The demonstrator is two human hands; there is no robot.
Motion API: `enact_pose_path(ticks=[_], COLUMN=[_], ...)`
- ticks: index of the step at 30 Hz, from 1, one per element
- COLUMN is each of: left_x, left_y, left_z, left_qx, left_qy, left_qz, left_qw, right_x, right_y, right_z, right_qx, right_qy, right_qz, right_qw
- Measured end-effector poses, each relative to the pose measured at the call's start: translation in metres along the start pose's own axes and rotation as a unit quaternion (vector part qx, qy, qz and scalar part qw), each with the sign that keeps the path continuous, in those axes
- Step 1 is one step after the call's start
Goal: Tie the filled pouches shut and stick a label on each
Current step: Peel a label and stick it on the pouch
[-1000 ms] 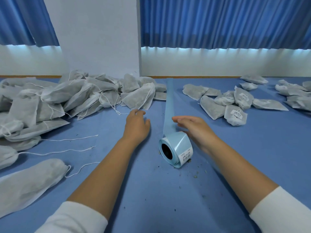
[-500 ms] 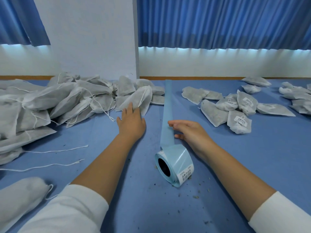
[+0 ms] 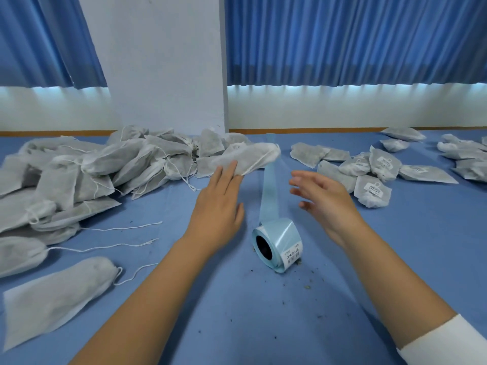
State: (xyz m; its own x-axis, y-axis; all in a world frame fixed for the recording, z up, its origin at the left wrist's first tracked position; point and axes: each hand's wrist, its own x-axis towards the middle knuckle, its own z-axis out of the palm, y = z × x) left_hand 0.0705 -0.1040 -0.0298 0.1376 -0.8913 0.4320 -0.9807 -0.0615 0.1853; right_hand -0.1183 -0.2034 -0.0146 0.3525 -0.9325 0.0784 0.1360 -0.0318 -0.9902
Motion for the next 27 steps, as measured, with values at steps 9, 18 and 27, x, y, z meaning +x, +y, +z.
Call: enact_pose_path(ticks=[9, 18, 27], left_x=[-0.046, -0.039, -0.036], left_y=[0.041, 0.045, 0.025], left_z=[-0.010, -0.018, -0.027], left_qx=[0.056, -0.185, -0.269], left_qy=[0.115, 0.236, 0.143], left_qz=[0.106, 0.050, 0.049], left_qw=[0.986, 0.953, 0.951], right_x=[-0.048, -0.053, -0.060], right_y=[-0.023, -0.010, -0.016], right_z=[0.029, 0.030, 0.029], right_qx=[0.052, 0.027, 0.000], right_qy=[0.070, -0.037, -0.117], right_qz=[-0.052, -0.086, -0.088], right_qw=[0.995, 0.995, 0.989])
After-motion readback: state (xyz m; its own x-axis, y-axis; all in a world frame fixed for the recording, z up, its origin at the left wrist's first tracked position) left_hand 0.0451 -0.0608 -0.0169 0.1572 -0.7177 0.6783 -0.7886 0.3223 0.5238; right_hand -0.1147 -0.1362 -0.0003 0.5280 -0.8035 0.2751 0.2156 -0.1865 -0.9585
